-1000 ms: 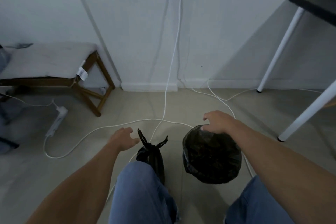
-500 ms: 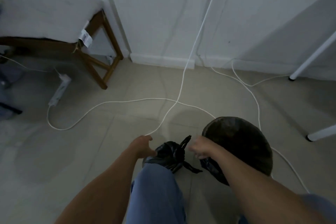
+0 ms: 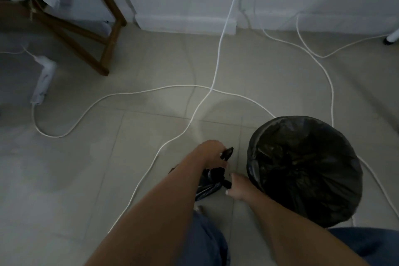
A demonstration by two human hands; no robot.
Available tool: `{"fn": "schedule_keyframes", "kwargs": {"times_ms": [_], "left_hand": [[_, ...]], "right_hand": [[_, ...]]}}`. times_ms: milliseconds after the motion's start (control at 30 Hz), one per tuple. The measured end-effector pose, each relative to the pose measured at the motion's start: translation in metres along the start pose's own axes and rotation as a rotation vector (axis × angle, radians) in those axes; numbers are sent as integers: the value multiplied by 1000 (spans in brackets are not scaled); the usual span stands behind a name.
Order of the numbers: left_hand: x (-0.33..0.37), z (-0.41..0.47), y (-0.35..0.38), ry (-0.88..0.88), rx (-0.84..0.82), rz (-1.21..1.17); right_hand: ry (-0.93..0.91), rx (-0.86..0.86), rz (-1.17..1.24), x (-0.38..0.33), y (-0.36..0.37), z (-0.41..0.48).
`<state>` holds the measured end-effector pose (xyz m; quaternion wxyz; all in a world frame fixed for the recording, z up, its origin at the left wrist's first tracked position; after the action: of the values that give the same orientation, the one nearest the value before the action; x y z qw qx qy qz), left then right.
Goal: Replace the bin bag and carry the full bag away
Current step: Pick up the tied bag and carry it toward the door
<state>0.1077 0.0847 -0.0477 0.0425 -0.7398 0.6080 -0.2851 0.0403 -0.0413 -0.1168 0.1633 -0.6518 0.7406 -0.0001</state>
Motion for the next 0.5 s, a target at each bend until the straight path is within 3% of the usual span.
{"fn": "schedule_keyframes", "kwargs": {"times_ms": [133, 300, 500], "left_hand": [[-21, 5, -6, -94, 71, -86], [-41, -47, -30, -190, 187, -206], [-44, -186, -85, -216, 366, -495]], "right_hand": [[-18, -114, -6, -4, -1, 8], [-80, -16, 85, -32, -32, -44], [-150, 93, 12, -102, -92, -173]]}}
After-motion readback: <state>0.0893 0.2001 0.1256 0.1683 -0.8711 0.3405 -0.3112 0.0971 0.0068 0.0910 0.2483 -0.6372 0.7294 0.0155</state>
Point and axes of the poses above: each hand's wrist, its own z-axis towards the middle knuckle, its own y-axis out of the palm, x = y × z, the point moved 4 cm from there along z, towards the middle knuckle, and after that the axes turned 11 degrees about -x, right-handed, at the moved point
